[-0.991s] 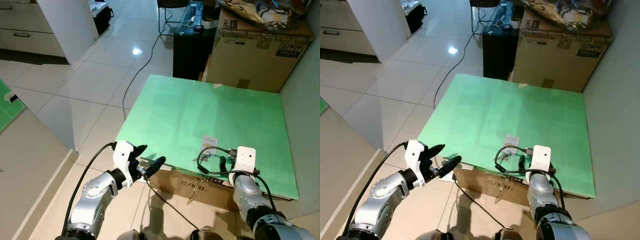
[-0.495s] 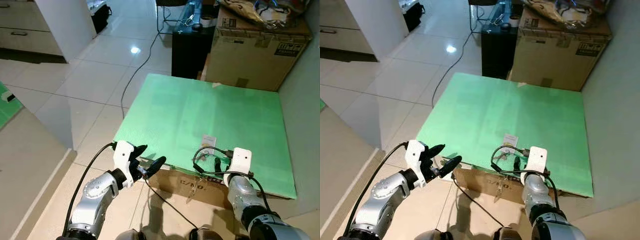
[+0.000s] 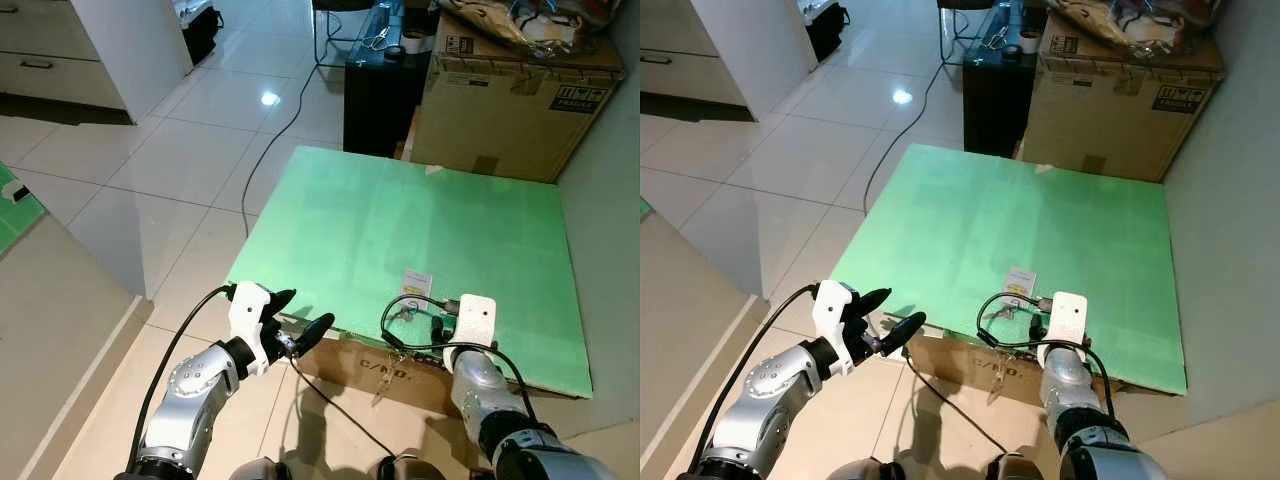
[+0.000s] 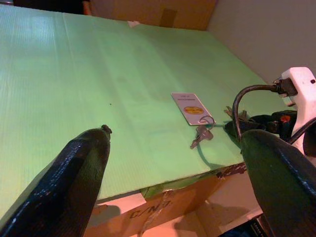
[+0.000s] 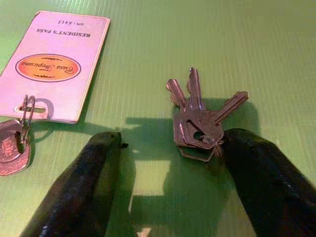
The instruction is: Hang keys on a hook
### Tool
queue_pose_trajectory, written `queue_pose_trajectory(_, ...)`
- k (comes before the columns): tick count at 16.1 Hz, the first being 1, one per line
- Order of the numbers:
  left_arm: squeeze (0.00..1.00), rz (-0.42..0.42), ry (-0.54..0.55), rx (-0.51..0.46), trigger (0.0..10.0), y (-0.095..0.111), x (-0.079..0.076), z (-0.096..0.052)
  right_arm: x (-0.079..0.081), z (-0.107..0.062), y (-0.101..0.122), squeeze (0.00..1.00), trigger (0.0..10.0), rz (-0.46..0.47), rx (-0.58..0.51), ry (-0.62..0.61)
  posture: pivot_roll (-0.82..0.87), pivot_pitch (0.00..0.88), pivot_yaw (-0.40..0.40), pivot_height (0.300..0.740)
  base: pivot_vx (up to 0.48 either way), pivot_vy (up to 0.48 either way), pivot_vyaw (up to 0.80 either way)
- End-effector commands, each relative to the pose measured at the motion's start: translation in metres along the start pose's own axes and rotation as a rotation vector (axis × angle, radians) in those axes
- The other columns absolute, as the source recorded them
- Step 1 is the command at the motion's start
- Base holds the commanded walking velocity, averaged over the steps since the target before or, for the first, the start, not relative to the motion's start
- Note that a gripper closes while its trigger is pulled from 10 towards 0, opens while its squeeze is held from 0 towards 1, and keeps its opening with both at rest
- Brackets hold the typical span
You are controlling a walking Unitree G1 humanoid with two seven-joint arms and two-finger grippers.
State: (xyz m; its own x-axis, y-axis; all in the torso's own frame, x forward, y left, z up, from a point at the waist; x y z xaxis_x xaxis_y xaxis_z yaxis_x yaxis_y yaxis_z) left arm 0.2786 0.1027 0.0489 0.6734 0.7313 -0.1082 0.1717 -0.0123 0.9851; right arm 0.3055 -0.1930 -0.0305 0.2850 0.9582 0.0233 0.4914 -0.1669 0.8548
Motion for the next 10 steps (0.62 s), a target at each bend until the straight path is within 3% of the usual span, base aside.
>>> queue_pose_trajectory(1,0.0,0.008,0.0,0.015,10.0,-0.004,0.0,-0.001,0.001,-0.003,-0.011,0.0,0.0,-0.014,0.035,-0.006,-0.04,0.123,0.075,0.74,0.0,0.0,0.0)
queue_pose_trajectory(10,0.0,0.021,-0.019,0.023,10.0,-0.005,-0.002,0.004,0.009,-0.008,-0.022,0.0,0.0,-0.007,0.059,-0.008,-0.05,0.107,0.09,0.74,0.0,0.0,0.0)
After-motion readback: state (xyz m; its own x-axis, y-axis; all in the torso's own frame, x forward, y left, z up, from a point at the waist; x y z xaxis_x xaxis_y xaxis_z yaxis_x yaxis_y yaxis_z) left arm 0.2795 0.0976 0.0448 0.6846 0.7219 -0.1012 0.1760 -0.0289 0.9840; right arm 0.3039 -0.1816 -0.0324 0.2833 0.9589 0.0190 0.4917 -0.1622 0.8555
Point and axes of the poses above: a point about 5 cm out from each wrist's last joint towards the gripper, its own z axis pointing out of the wrist towards the gripper, its own y axis along the axis of the wrist's last joint, x = y × z, the point moved 3 cm from there along z, pointing out of the wrist towards the gripper, and after that the axes turned 5 degrees about z, right-handed, at the moved point
